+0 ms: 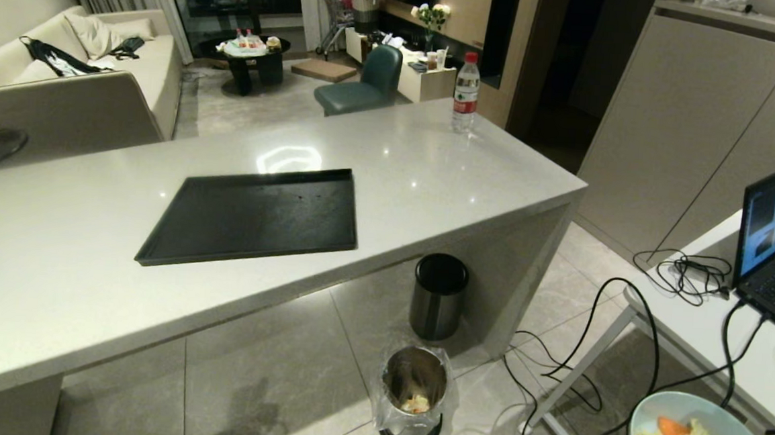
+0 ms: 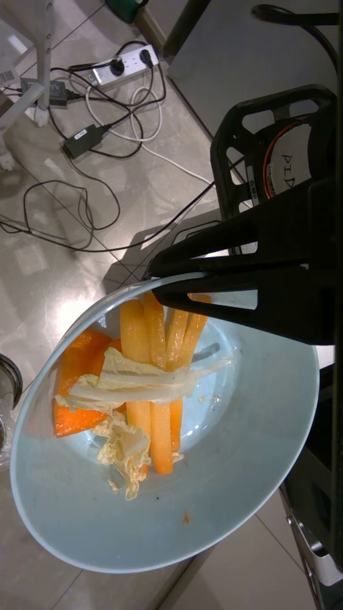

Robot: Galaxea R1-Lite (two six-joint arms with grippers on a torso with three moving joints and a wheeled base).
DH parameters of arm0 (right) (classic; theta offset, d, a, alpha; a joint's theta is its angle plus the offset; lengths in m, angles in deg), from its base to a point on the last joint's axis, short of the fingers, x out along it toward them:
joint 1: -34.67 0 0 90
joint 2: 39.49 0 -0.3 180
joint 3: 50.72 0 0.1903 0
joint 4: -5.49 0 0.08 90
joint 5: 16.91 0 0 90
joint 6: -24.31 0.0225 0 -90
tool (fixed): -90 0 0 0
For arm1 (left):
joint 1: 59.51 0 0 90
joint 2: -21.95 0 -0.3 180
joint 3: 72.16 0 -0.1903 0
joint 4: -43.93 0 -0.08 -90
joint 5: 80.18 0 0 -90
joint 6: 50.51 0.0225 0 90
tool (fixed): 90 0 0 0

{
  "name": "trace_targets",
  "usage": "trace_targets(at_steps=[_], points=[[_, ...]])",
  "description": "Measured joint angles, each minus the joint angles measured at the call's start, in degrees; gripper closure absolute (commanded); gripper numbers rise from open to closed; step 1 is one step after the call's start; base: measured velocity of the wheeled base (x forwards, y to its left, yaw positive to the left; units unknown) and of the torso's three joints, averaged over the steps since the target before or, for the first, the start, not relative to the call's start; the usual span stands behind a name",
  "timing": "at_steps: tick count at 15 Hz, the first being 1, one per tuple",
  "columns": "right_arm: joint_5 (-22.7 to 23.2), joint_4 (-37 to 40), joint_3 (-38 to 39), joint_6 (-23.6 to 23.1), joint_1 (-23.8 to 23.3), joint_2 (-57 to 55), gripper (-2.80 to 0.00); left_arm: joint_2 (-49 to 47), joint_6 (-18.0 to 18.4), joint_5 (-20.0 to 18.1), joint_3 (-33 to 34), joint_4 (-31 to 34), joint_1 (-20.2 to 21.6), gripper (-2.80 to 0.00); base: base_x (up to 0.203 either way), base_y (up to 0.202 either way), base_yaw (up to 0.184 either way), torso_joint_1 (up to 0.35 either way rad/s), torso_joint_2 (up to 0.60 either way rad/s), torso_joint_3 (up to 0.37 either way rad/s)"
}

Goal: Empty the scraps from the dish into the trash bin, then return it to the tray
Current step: Move the bowl over the trash can

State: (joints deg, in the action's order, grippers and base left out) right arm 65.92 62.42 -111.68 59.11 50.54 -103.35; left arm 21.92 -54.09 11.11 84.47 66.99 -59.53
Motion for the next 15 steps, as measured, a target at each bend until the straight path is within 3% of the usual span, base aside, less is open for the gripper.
trace_targets(at_steps=[13, 15], points=[[-0.9, 0.6, -0.9, 1.5, 0.1, 0.6, 0.0, 0.0, 0.0, 0.0, 0.0, 0.0, 0.0, 0.0, 0.0, 0.0, 0.0, 0.0, 0.0, 0.0], [-0.9, 0.7, -0.6, 1.6, 0.1, 0.7, 0.0, 0.0, 0.0, 0.0, 0.0, 0.0, 0.0, 0.0, 0.0, 0.0, 0.0, -0.113, 0.31, 0.2]])
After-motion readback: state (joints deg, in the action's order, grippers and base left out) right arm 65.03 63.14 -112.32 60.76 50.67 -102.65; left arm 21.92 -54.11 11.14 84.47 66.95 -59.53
